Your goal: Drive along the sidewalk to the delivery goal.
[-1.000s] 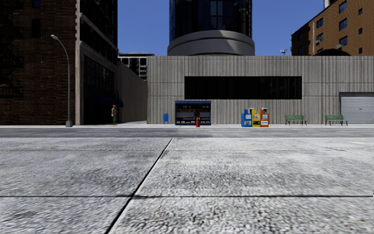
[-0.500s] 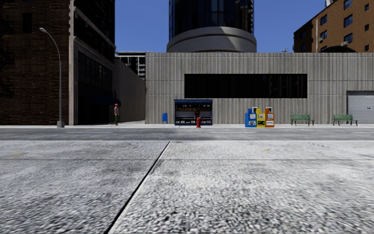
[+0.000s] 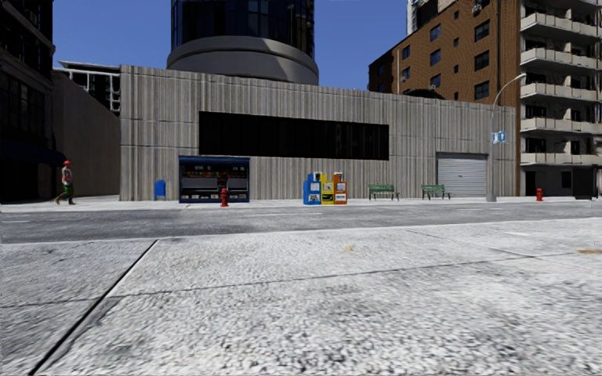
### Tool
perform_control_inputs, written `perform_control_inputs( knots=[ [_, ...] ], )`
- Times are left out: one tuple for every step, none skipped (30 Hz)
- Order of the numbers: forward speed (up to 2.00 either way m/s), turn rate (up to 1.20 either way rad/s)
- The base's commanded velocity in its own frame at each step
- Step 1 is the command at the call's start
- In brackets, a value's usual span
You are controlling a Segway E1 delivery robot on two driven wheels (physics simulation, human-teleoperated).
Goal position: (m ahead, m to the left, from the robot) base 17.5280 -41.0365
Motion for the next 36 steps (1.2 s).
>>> perform_control_inputs(
  knots=[
    [2.00,0.00],
    [2.00,0.00],
    [2.00,0.00],
    [2.00,0.00],
    [2.00,0.00],
    [2.00,0.00],
    [2.00,0.00],
    [2.00,0.00],
    [2.00,0.00],
    [2.00,0.00],
    [2.00,0.00],
    [2.00,0.00],
    [2.00,0.00],
    [2.00,0.00],
    [2.00,-0.04],
    [2.00,-0.04],
    [2.00,-0.07],
    [2.00,-0.08],
    [2.00,-0.08],
    [2.00,-0.08],
    [2.00,-0.08],
    [2.00,-0.08],
    [2.00,-0.08],
    [2.00,-0.17],
    [2.00,-0.49],
    [2.00,-0.49],
    [2.00,-0.73],
    [2.00,-0.89],
    [2.00,-0.97],
    [2.00,-1.04],
    [2.00,-1.20],
    [2.00,-1.20],
    [2.00,-1.20],
    [2.00,-1.20],
    [2.00,-1.20],
    [2.00,-1.20]
  ],
)
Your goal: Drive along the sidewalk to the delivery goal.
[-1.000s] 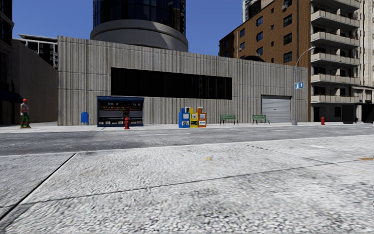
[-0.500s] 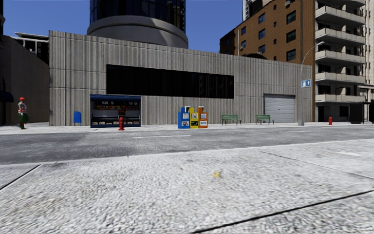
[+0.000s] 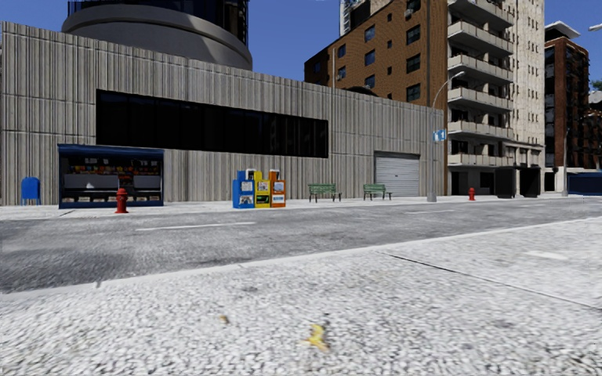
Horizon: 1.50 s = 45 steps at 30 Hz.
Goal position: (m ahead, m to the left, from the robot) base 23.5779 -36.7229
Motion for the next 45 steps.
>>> perform_control_inputs(
  knots=[
    [2.00,-1.20],
    [2.00,-1.20],
    [2.00,-1.20],
    [2.00,-1.20],
    [2.00,-1.20],
    [2.00,-1.20],
    [2.00,-1.20],
    [2.00,-1.19],
    [2.00,-1.17],
    [2.00,-1.15],
    [2.00,-1.15],
    [2.00,-1.14],
    [2.00,-1.10],
    [2.00,-0.96],
    [2.00,-0.82],
    [2.00,-0.65],
    [2.00,-0.32],
    [2.00,-0.22],
    [2.00,-0.20],
    [2.00,-0.19],
    [2.00,-0.19],
    [2.00,-0.19],
    [2.00,-0.19],
    [2.00,-0.19],
    [2.00,-0.19],
    [2.00,-0.19],
    [2.00,-0.19],
    [2.00,-0.19],
    [2.00,-0.68],
    [2.00,-0.68],
    [2.00,-0.91],
    [2.00,-1.20],
    [2.00,-1.20],
    [2.00,-1.20],
    [2.00,-1.20],
    [2.00,-1.20],
    [2.00,-1.20],
    [2.00,-1.20],
    [2.00,-1.20],
    [2.00,-0.87],
    [2.00,0.00],
    [2.00,0.00],
    [2.00,0.00],
    [2.00,0.00],
    [2.00,0.00]
  ],
)
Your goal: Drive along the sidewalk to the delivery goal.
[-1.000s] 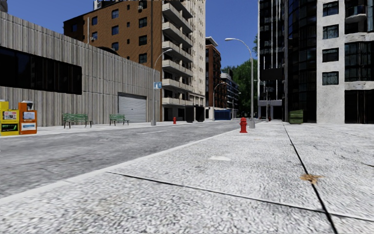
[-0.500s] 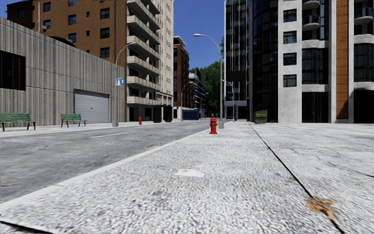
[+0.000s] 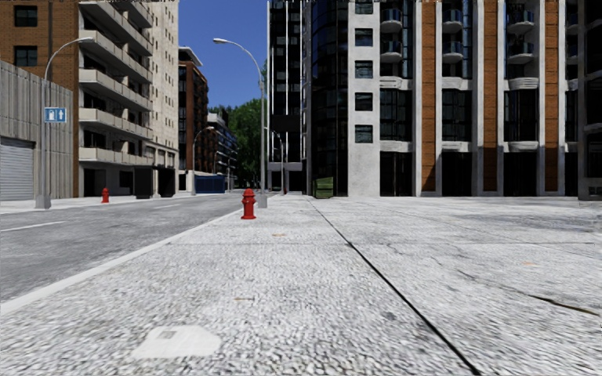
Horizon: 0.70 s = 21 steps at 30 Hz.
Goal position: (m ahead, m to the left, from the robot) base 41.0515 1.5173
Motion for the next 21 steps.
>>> perform_control_inputs(
  knots=[
    [2.00,0.00],
    [2.00,0.00],
    [2.00,0.00],
    [2.00,0.00],
    [2.00,0.00],
    [2.00,0.00],
    [2.00,0.00],
    [2.00,0.00],
    [2.00,0.00],
    [2.00,0.00],
    [2.00,0.00],
    [2.00,0.00],
    [2.00,0.00],
    [2.00,0.00],
    [2.00,0.00],
    [2.00,0.00],
    [2.00,0.00],
    [2.00,0.00],
    [2.00,0.00],
    [2.00,0.00],
    [2.00,0.00]
  ],
)
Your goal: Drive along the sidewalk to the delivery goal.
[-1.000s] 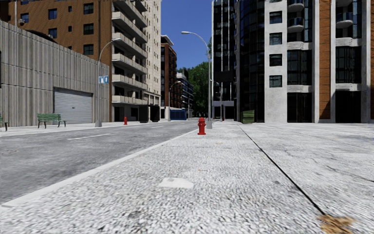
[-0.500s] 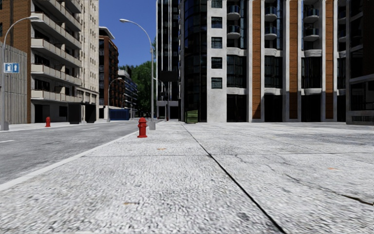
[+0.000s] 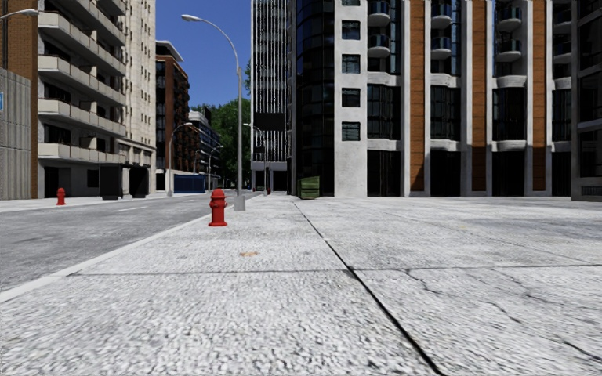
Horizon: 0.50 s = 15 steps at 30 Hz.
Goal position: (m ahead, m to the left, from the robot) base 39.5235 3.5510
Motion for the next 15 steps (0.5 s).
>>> perform_control_inputs(
  knots=[
    [2.00,0.00],
    [2.00,0.00],
    [2.00,0.00],
    [2.00,0.00],
    [2.00,0.00],
    [2.00,0.00],
    [2.00,0.00],
    [2.00,0.00],
    [2.00,0.00],
    [2.00,0.00],
    [2.00,0.00],
    [2.00,0.00],
    [2.00,0.00],
    [2.00,0.00],
    [2.00,0.00]
  ],
)
